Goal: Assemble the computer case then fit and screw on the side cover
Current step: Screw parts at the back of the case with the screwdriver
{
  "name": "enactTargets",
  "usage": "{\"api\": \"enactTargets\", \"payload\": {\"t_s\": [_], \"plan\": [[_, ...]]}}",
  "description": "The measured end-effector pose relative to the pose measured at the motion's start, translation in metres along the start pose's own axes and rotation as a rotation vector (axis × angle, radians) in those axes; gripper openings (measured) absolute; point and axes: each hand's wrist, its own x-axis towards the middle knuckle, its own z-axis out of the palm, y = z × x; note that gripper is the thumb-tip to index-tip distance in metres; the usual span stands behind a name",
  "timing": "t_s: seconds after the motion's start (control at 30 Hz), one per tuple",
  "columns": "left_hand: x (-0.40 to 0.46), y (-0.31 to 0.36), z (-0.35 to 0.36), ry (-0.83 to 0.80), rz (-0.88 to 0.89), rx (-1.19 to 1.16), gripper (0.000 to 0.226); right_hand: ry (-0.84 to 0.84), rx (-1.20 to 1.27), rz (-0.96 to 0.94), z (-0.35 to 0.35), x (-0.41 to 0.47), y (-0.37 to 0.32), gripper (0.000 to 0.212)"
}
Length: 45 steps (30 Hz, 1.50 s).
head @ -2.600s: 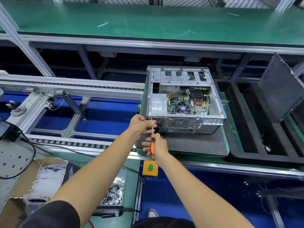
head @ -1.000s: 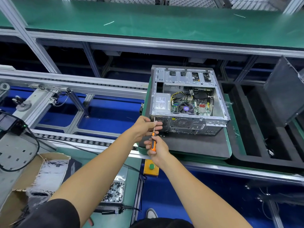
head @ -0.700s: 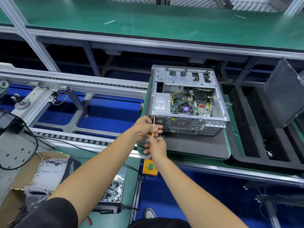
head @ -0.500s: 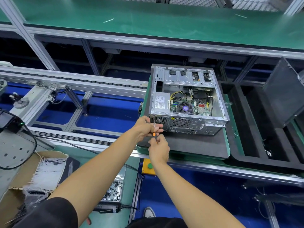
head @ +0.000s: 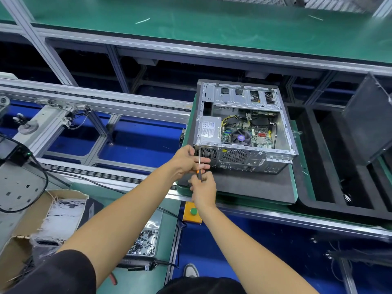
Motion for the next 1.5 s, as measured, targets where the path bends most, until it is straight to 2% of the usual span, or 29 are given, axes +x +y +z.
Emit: {"api": "enactTargets", "payload": {"t_s": [0.1,0.13,0.27,0.43,0.53,0.6,0.73,0.8,0.9,0.97,1.07,1.2,1.27,1.3,1.37,1.43,1.47,1.5], "plan": [[0.002,-0.001,0.002,0.007,-0.006,0.005,0.048,0.115,-0.205,-0.119,0.000,0.001,0.002,0.023],[0.003,-0.002,0.001,0.004,0.000,0.013,0.049,0.106,-0.164,-0.090,0.001,0.001,0.000,0.026],[0.008,-0.005,-0.008,-0.041,0.042,0.023,0.050,-0.083,0.322,0.229,0.004,0.003,-0.010,0.029],[0.008,-0.010,-0.018,-0.217,0.062,-0.008,0.044,-0.226,0.481,0.354,0.000,0.002,-0.009,0.018],[0.005,-0.009,-0.018,-0.217,0.052,-0.042,0.041,-0.244,0.521,0.409,0.004,0.003,-0.014,0.014],[0.005,-0.007,-0.014,-0.127,0.040,-0.042,0.045,-0.194,0.412,0.386,0.007,0.003,-0.014,0.012],[0.006,-0.005,0.001,0.030,0.009,-0.046,0.047,0.079,-0.039,0.080,0.008,0.005,-0.002,0.019],[0.007,-0.007,0.004,0.062,0.010,-0.057,0.047,0.143,-0.109,0.033,0.005,0.009,0.000,0.025],[0.008,-0.011,0.001,0.058,0.062,-0.050,0.047,0.025,0.280,0.206,0.007,0.015,-0.004,0.026],[0.007,-0.012,-0.003,0.027,0.097,-0.043,0.046,-0.050,0.420,0.352,0.006,0.017,-0.007,0.025],[0.010,-0.017,-0.007,-0.023,0.124,-0.055,0.043,-0.169,0.423,0.448,-0.003,0.020,-0.009,0.025],[0.016,-0.026,-0.010,-0.102,0.164,-0.035,0.030,-0.242,0.415,0.457,-0.013,0.017,-0.015,0.020],[0.021,-0.033,-0.010,-0.061,0.117,-0.109,0.022,-0.251,0.368,0.441,-0.015,0.016,-0.017,0.020],[0.025,-0.039,-0.009,-0.001,0.081,-0.138,0.026,-0.244,0.320,0.425,-0.016,0.017,-0.017,0.020],[0.030,-0.051,-0.008,0.133,0.103,-0.003,0.032,-0.211,0.228,0.385,-0.021,0.018,-0.018,0.019],[0.034,-0.062,-0.007,0.207,0.244,0.334,0.016,-0.188,0.183,0.350,-0.028,0.020,-0.019,0.017],[0.036,-0.065,-0.006,0.190,0.309,0.498,0.004,-0.181,0.171,0.341,-0.032,0.021,-0.019,0.015],[0.037,-0.066,-0.004,0.146,0.356,0.648,0.008,-0.174,0.161,0.338,-0.034,0.023,-0.019,0.013]]}}
